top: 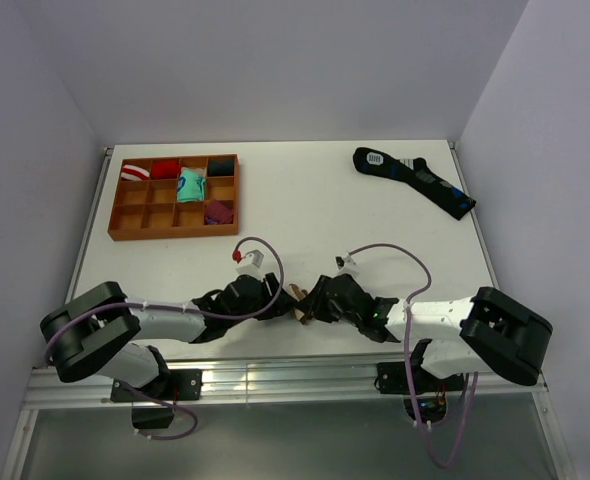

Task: Roll the socks
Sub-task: Pick up the sock at the center of the board.

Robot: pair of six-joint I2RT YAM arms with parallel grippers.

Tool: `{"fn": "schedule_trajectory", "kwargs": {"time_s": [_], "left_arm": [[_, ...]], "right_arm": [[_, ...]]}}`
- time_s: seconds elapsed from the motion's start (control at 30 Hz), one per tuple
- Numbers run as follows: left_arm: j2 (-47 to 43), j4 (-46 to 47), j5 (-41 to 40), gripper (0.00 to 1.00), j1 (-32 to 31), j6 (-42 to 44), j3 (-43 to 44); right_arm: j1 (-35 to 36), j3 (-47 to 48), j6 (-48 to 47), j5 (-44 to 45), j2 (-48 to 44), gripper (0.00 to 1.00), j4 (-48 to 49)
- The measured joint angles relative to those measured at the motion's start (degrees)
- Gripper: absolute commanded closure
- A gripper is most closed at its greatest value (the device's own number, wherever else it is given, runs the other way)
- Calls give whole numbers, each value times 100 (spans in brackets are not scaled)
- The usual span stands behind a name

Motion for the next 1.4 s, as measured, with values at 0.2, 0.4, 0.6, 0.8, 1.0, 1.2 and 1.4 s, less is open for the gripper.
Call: {"fn": "schedule_trajectory", "kwargs": {"time_s": [0.2, 0.4, 0.6, 0.8, 1.0, 1.2, 1.4], "left_arm": [[175, -31, -358, 43, -118, -240, 96], [332, 46, -549, 43, -153, -387, 162], [588, 262, -616, 43, -166, -435, 267], [909, 560, -706, 43, -164, -492, 407], [1071, 627, -800, 43, -160, -503, 527], [1244, 525, -855, 45, -151, -472, 756], [1491, 221, -942, 56, -140, -358, 1141]], "right_arm": [[-144, -149, 208, -151, 37, 80, 243], [-273, -216, 337, -299, 131, 82, 439], [-501, -411, 437, -616, 269, 84, 931], [-621, -501, 546, -793, 483, 84, 1355], [-675, -551, 597, -852, 664, 84, 1663], [-748, -588, 616, -890, 769, 84, 1869], [-883, -612, 619, -905, 807, 84, 1969]]}}
